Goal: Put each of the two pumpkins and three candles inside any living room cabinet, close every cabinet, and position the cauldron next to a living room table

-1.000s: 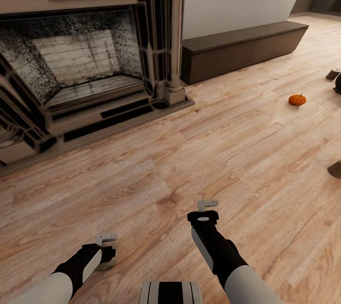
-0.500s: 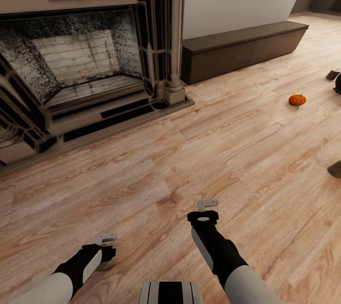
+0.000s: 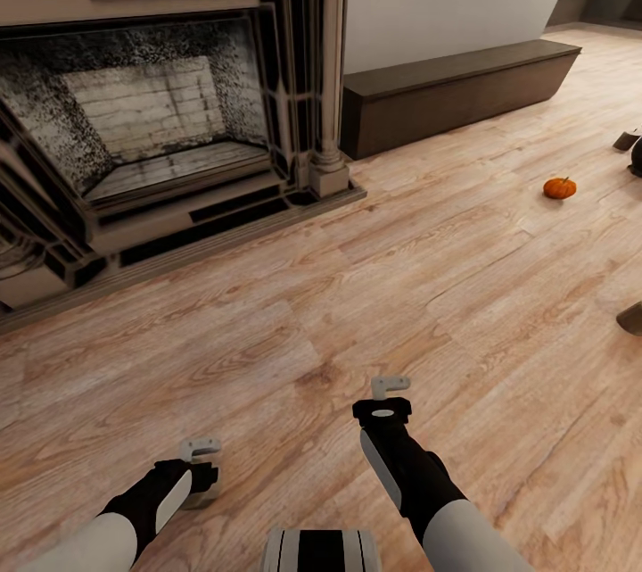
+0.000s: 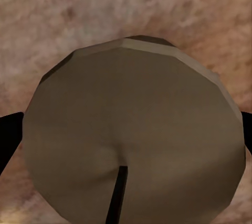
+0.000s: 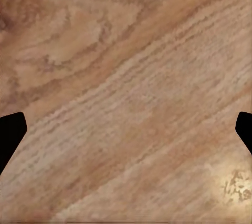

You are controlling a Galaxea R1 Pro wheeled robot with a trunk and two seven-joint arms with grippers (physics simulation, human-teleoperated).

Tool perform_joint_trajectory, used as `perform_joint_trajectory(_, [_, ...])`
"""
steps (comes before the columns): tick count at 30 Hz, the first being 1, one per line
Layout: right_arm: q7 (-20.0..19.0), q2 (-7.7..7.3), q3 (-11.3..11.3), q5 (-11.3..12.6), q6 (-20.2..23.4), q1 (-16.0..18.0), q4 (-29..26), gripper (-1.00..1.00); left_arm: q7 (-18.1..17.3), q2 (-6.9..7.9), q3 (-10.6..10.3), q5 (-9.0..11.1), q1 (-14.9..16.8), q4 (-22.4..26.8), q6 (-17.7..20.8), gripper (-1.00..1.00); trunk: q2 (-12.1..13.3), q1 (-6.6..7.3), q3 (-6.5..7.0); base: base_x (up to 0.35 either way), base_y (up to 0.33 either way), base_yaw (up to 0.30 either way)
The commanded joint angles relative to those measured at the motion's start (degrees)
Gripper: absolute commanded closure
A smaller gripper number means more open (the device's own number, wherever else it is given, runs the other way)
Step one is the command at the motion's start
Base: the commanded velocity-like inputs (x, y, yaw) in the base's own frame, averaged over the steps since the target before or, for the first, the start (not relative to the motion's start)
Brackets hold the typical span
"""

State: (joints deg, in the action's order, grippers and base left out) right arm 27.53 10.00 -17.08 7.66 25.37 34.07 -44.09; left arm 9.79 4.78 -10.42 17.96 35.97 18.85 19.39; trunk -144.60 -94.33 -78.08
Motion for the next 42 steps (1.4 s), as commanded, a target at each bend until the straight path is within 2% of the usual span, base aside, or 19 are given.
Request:
perform_joint_trajectory(1, [0.5,0.0,-0.1,0.6,0.1,0.0,0.0,-1.0,0.4,0.06,-0.4,0.4,0.0,0.2,0.3,1.0,0.0,0.03,0.18,0.0,0.0,0.0])
perform_joint_trajectory(9, [0.5,0.0,-0.1,0.6,0.1,0.0,0.0,-1.0,0.3,0.17,-0.3,0.5,0.0,1.0,0.1,1.0,0.1,0.24,1.95,0.0,0.0,0.0])
perform_joint_trajectory(17, [0.7,0.0,-0.1,0.5,0.1,0.1,0.4,-1.0,0.1,0.36,-0.2,0.7,0.0,5.4,1.4,1.0,0.2,0.44,3.72,0.0,0.0,0.0])
perform_joint_trajectory(19, [0.7,0.0,-0.1,0.5,0.1,0.1,0.7,-1.0,0.1,0.45,0.1,0.9,0.0,6.8,3.6,1.0,0.2,0.49,4.17,0.0,0.0,0.0])
perform_joint_trajectory(21, [0.8,0.0,0.0,0.5,-0.2,0.1,1.0,-1.0,0.1,0.58,0.3,1.0,0.0,10.7,8.4,1.0,0.3,0.55,4.61,0.0,0.0,0.0])
perform_joint_trajectory(22, [1.2,0.0,0.0,0.5,-1.0,0.1,1.3,-1.0,0.1,1.08,0.4,1.2,0.0,18.1,14.7,1.0,0.3,0.57,4.83,0.0,0.0,0.0])
perform_joint_trajectory(23, [1.8,0.0,0.1,0.4,-1.5,0.1,1.4,-1.0,0.0,1.53,0.5,1.5,0.0,22.4,18.5,1.0,0.3,0.6,5.05,0.0,0.0,0.0])
perform_joint_trajectory(24, [3.0,0.0,0.3,0.3,-2.2,0.1,1.5,-1.0,-0.5,2.05,0.6,2.6,0.0,28.8,25.2,1.0,0.3,0.62,5.27,0.0,0.0,0.0])
perform_joint_trajectory(28, [4.4,0.0,2.4,0.2,-3.5,0.1,1.7,-1.0,-1.2,2.55,0.9,4.5,0.0,39.6,36.3,1.0,0.4,0.73,6.16,0.0,0.0,0.0])
perform_joint_trajectory(31, [4.7,0.0,3.6,0.2,-5.1,0.1,2.0,-1.0,-1.2,2.66,1.1,4.8,0.0,43.7,39.4,1.0,0.4,0.8,6.83,0.0,0.0,0.0])
perform_joint_trajectory(36, [3.9,0.0,4.2,0.2,-6.1,0.1,2.4,-1.0,-1.0,2.85,1.4,4.2,0.0,45.9,40.4,1.0,0.5,0.93,7.93,0.0,0.0,0.0])
perform_joint_trajectory(38, [3.5,0.0,4.3,0.2,-6.1,0.1,2.4,-1.0,-1.0,3.12,2.2,4.1,0.0,46.2,40.4,1.0,0.5,0.98,8.38,0.0,0.0,0.0])
perform_joint_trajectory(40, [2.8,0.0,4.2,0.3,-6.2,0.1,2.5,-1.0,-0.2,3.17,4.3,3.9,0.0,46.9,40.2,1.0,0.5,1.03,8.82,0.0,0.0,0.0])
perform_joint_trajectory(42, [2.6,0.0,4.2,0.3,-6.2,0.1,2.5,-1.0,0.1,3.12,4.9,4.0,0.0,46.9,40.0,1.0,0.5,1.09,9.26,0.0,0.0,0.0])
